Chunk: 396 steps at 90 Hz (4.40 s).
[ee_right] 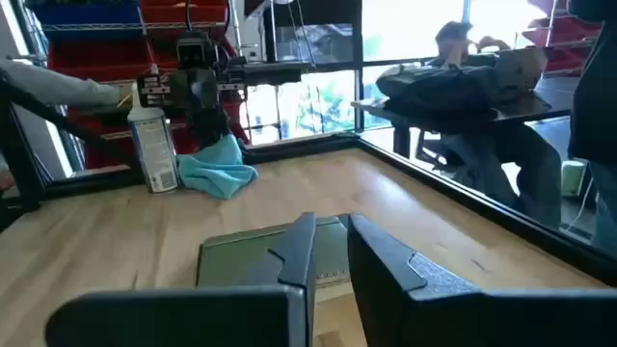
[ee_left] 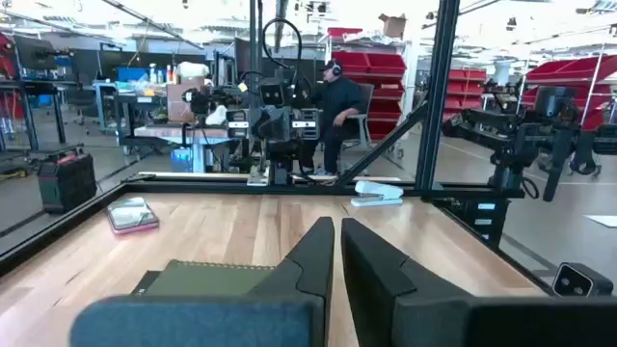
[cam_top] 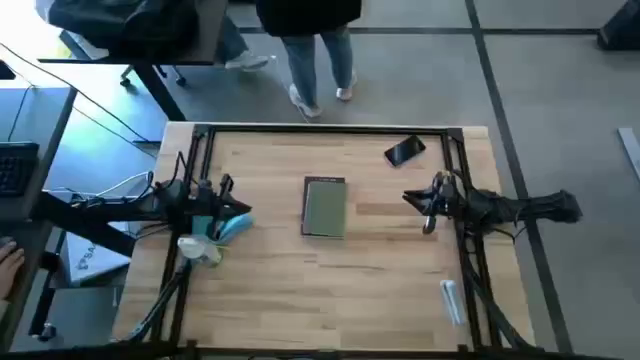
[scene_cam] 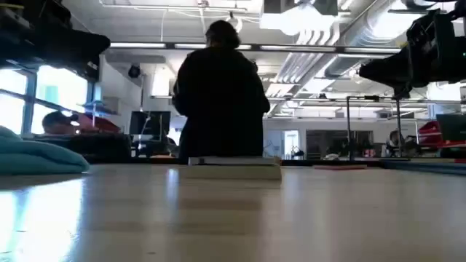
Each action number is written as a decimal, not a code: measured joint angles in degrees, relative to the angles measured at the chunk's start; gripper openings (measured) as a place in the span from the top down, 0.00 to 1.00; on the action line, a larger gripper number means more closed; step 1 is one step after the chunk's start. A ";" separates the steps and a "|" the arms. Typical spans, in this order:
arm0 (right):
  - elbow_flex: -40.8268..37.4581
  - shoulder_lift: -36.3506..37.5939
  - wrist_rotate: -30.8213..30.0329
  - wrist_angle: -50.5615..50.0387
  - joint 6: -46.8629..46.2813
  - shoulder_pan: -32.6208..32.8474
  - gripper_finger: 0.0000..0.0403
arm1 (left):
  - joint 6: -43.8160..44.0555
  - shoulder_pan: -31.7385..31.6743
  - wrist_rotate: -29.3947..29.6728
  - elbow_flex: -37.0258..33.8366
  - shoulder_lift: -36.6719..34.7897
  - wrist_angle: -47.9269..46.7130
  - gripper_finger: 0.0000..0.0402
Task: Apply microfiber cloth
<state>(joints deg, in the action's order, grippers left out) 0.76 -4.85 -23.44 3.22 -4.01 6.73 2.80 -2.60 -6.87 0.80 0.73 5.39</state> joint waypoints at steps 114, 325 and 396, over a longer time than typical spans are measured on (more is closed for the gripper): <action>0.01 -0.01 0.00 0.00 0.00 0.01 0.92 | 0.01 0.01 0.00 0.00 0.00 0.00 0.98; 20.88 -45.87 -27.68 -4.13 -30.70 -7.61 0.92 | 0.01 0.01 0.02 0.00 0.00 0.01 0.98; 30.11 -81.82 0.19 -1.20 -29.38 -47.95 0.92 | -0.32 0.00 0.02 0.00 0.00 2.21 0.98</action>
<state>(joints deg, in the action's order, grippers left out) 30.87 -86.67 -23.25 2.02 -33.39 -41.22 2.48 -2.60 -6.85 0.80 0.73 7.60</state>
